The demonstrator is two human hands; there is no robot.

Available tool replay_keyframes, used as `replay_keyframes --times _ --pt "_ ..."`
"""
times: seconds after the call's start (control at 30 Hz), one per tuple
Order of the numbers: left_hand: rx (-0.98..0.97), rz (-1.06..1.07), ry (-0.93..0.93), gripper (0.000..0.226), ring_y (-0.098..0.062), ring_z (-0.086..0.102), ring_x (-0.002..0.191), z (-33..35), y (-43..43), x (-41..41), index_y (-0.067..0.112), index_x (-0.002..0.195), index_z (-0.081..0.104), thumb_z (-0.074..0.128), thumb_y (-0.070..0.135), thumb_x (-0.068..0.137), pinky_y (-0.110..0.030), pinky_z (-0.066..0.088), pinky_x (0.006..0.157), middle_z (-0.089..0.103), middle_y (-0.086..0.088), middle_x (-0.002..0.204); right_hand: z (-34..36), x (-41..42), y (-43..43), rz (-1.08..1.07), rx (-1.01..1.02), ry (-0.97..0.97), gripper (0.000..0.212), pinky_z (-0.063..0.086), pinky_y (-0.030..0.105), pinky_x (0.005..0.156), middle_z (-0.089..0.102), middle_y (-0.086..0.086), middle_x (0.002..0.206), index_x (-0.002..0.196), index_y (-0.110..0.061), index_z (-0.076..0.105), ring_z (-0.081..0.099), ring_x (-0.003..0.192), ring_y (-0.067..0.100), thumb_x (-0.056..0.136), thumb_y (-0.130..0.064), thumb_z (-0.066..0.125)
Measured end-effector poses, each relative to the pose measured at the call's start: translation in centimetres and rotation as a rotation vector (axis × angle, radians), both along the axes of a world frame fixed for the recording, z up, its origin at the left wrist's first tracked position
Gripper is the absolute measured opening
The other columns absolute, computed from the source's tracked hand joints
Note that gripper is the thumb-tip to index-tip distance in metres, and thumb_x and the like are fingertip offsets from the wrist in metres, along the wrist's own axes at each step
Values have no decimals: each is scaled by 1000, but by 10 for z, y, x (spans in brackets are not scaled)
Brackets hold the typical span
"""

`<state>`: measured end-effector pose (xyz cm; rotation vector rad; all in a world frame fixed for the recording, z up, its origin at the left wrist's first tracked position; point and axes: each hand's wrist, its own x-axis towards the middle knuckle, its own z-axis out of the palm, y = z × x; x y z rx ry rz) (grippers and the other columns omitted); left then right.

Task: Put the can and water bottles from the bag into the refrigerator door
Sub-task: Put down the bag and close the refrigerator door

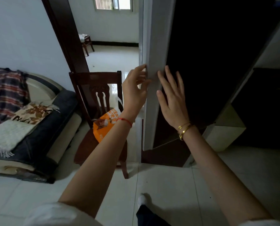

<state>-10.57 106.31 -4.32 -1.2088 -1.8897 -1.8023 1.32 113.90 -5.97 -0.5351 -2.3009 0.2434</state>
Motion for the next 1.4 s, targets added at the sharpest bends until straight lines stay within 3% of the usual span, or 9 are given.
replay_keyframes --times 0.27,0.53,0.7,0.77,0.9,1.03,1.23,1.4 --pt "-16 9 -20 47 13 64 89 -1 36 -78 5 128 62 64 -6 82 -10 51 83 68 -7 105 -12 -80 41 -45 100 -14 54 19 52 118 12 -2 161 151 -24 23 4 149 28 100 -33 36" --pt "-16 0 -53 48 5 65 91 -3 77 -140 7 131 61 62 -6 84 -16 54 88 67 -11 102 -12 -144 83 -147 238 60 52 9 57 119 23 0 159 148 -24 33 10 148 34 98 -31 42" --pt "-24 -48 -106 51 6 64 92 -1 98 -171 17 131 59 63 -7 86 -12 52 87 66 -6 102 9 -181 112 -161 286 108 54 9 61 117 23 5 158 149 -21 31 10 147 36 97 -31 43" --pt "-24 -84 -146 48 1 66 93 0 105 -182 13 129 62 64 -6 85 -15 53 87 69 -9 103 12 -194 121 -179 304 99 56 9 62 117 23 6 159 150 -21 28 11 147 37 97 -32 43" --pt "-8 -170 -233 54 -13 68 109 2 113 -198 13 138 55 70 7 87 -30 56 95 69 -6 118 10 -213 135 -225 328 75 60 7 63 116 19 6 160 151 -20 22 9 147 38 97 -35 43" --pt "2 -97 -221 62 -5 50 131 -1 115 -213 20 145 46 71 26 88 -31 47 107 52 6 144 7 -231 148 -280 361 65 59 7 63 116 20 7 159 151 -22 21 10 147 39 98 -40 39" --pt "-47 -136 -99 57 -2 33 145 7 113 -237 16 151 37 57 25 98 -30 30 119 41 9 155 -2 -259 167 -383 402 107 60 6 65 114 24 9 157 151 -26 17 11 145 41 98 -42 41" --pt "-112 -193 -35 58 -11 22 152 10 115 -253 18 154 32 54 24 100 -35 23 124 33 6 159 -15 -276 182 -492 492 141 69 1 63 115 -17 -2 160 151 -31 1 -18 146 31 95 -46 38"
